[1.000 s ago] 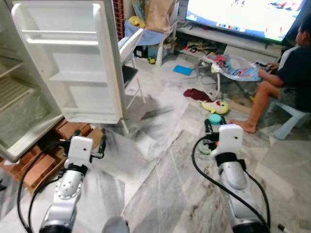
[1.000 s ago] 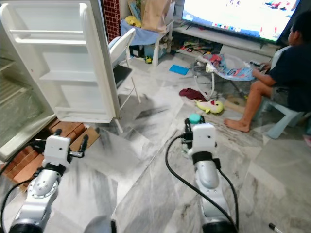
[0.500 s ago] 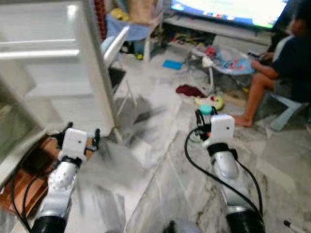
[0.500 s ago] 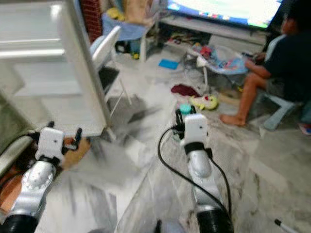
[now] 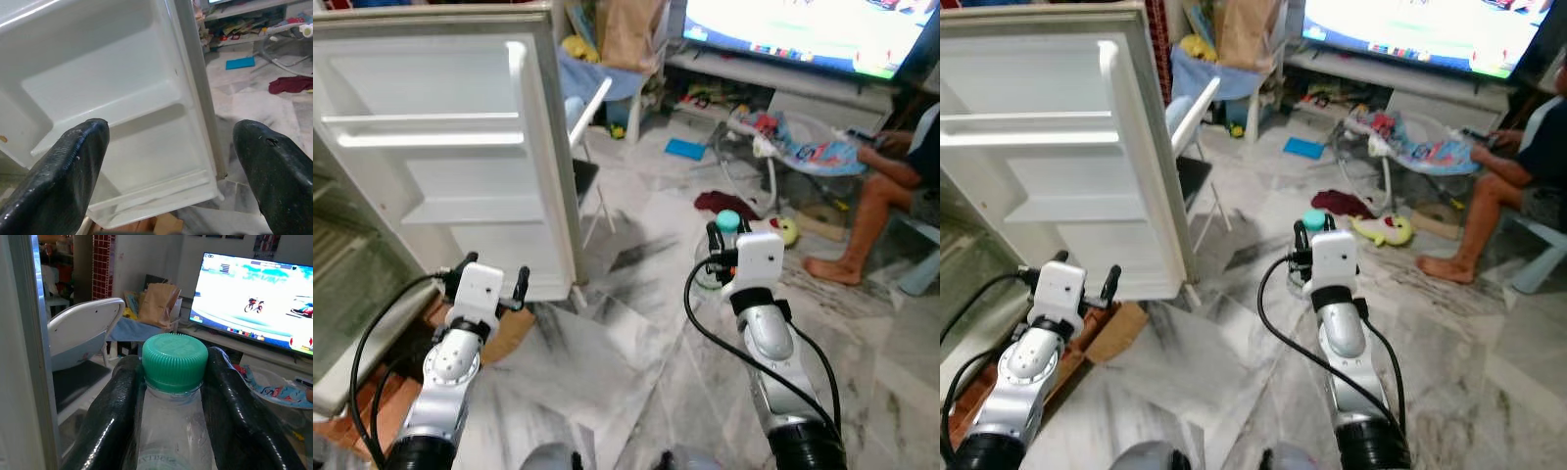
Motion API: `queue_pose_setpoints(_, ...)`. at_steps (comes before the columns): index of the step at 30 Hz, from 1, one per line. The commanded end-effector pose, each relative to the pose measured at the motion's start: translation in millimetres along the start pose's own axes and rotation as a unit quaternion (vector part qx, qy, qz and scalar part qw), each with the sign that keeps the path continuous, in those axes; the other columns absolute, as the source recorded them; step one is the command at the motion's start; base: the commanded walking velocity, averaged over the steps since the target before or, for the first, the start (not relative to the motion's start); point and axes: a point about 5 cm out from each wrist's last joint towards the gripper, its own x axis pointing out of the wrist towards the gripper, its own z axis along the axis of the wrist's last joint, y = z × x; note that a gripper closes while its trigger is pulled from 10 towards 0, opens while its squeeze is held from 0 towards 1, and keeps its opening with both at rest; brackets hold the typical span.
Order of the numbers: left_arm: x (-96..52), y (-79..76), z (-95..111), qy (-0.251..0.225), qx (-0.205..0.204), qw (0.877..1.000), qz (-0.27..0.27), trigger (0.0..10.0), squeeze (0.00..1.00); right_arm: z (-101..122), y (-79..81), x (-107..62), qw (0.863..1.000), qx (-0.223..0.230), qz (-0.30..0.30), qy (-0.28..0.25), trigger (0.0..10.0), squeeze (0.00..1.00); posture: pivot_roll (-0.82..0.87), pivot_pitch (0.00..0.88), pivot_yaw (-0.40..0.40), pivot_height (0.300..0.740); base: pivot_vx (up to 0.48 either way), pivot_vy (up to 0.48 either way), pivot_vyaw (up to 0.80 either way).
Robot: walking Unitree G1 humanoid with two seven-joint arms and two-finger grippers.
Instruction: Restocking fridge
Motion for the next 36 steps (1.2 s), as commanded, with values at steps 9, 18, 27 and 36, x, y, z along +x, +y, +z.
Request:
queue_pose_setpoints(9,5.1,7.8,4,-0.003,0.017,1.000,0.006,10.0,0.00,6,-6.6,7.3,1.000,-0.005,-0.013,-0.017,10.0,0.00,0.02,0.000,-0.022,0.740,0.000,0.480,0.00)
queue_pose_setpoints(18,0.4,1.9,-1,0.001,0.016,1.000,0.006,10.0,0.00,4,-7.2,5.3,1.000,-0.013,-0.009,-0.015,10.0,0.00,0.02,0.000,-0.036,0.740,0.000,0.480,0.00)
queue_pose_setpoints(27,-1.3,-2.2,0,-0.005,0.013,1.000,0.001,10.0,0.00,4,-5.3,6.1,1.000,-0.010,-0.003,-0.015,10.0,0.00,0.02,0.000,-0.038,0.740,0.000,0.477,0.00)
queue_pose_setpoints(36,-3.3,-1.4,-2,-0.008,0.003,1.000,0.009,10.0,0.00,3,-3.4,2.9,1.000,-0.018,0.007,-0.012,10.0,0.00,0.01,0.000,-0.037,0.740,0.000,0.050,-0.16)
